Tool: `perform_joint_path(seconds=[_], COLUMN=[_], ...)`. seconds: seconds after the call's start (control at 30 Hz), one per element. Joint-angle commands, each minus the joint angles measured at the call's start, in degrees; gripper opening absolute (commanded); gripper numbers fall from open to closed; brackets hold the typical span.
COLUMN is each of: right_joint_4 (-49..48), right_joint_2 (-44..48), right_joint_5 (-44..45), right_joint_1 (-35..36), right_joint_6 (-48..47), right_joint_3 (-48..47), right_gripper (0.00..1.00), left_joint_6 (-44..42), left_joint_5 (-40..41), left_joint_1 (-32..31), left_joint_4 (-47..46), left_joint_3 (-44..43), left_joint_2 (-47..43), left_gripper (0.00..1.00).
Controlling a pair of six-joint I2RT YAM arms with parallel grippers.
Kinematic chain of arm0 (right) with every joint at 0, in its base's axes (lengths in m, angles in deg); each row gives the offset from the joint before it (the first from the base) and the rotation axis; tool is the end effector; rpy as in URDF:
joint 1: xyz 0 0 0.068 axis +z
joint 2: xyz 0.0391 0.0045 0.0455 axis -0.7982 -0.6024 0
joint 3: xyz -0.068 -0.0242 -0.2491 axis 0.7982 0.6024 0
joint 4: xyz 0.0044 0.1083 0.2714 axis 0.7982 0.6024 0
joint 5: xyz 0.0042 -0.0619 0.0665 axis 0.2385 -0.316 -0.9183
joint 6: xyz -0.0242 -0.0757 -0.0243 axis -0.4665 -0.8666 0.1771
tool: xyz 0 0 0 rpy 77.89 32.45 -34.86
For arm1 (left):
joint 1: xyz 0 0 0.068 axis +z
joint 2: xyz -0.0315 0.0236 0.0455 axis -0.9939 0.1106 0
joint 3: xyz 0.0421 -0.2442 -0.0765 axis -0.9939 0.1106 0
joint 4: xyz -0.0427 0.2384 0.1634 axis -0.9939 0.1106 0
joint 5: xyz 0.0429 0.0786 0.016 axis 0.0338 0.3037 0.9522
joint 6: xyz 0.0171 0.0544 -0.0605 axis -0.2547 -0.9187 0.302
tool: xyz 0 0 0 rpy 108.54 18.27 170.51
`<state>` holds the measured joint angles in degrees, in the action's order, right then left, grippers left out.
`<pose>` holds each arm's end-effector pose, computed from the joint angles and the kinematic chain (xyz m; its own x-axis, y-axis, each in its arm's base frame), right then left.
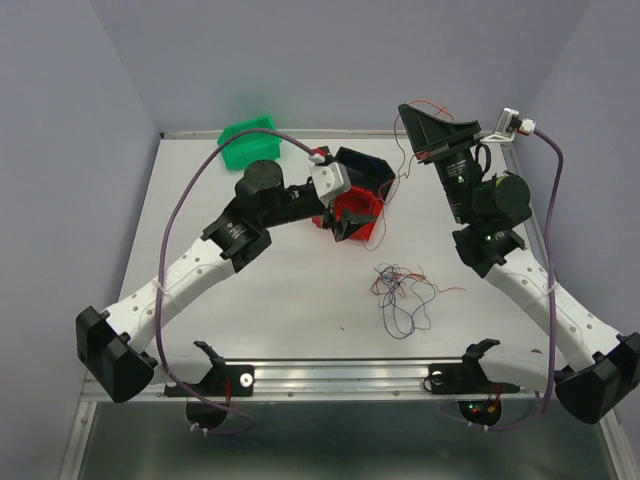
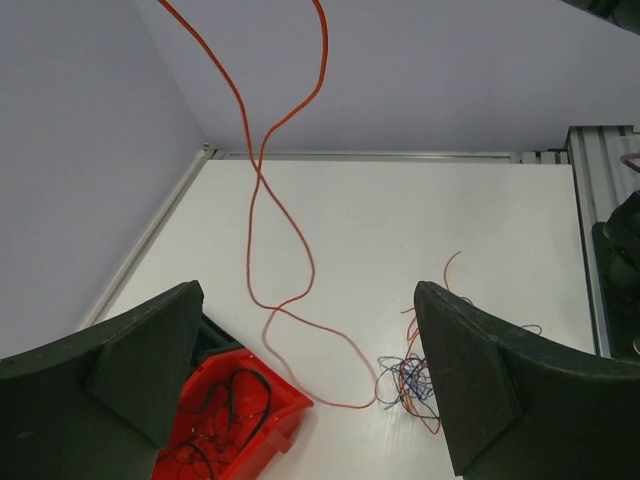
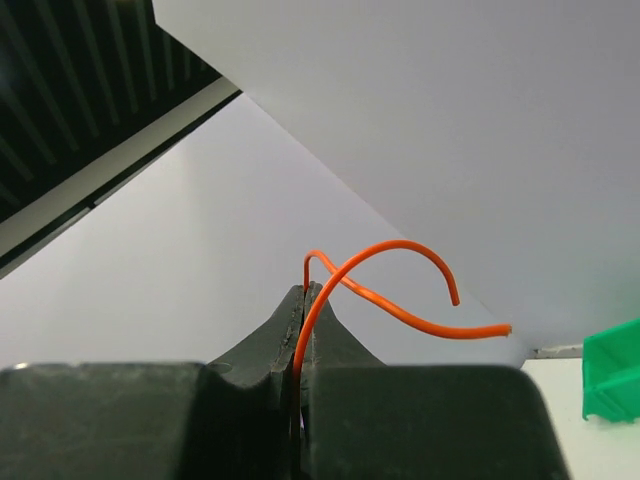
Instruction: Untangle the cables
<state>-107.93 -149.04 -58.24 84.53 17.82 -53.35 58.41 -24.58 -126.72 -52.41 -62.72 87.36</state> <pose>0.2657 0.1554 0.4798 -0.0763 0.8951 -0.4392 -0.6709 0.2798 0.6868 0.2244 -0.2644 0.4229 0.3750 -0.0510 -0.9256 0.8989 0.2640 0.3496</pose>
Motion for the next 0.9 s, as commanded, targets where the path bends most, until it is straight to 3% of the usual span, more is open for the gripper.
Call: perform_joint_path(seconds=[0.0, 0.37, 0.53, 0.63, 0.73, 0.87], right_joint_4=[-5.3, -7.8, -9.1, -9.5, -10.0, -10.1], right_joint_2=[0.8, -2.1, -1.6, -1.4, -0.4, 1.3], right_joint_5=[-3.0, -2.6, -1.9, -1.9, -0.8, 0.3], right_joint_1=[0.9, 3.8, 5.0, 5.2, 5.2, 5.2], right_joint_6=[1.9, 1.4, 1.5, 1.5, 1.1, 0.0], right_joint_3=[0.7, 1.9, 3.3, 3.6, 4.1, 4.3], right_gripper=[0.0, 0.01, 0.01, 0.01, 0.0, 0.0], left_joint_6=[-0.3, 2.6, 5.3, 5.2, 6.2, 7.0], left_joint_5=[-4.0, -0.1, 4.1, 1.7, -1.7, -4.0], left_joint_1=[-0.2, -0.1, 0.8, 0.9, 0.8, 0.9], left_joint_4=[-3.1, -5.7, -9.9, -9.2, -9.2, -11.1], left_joint_3=[-4.8, -13.7, -13.7, -14.3, -13.3, -9.9], left_joint_2=[3.9, 16.2, 18.6, 20.1, 21.2, 22.0], left_gripper=[0.99, 0.99, 0.99, 0.89, 0.65, 0.67])
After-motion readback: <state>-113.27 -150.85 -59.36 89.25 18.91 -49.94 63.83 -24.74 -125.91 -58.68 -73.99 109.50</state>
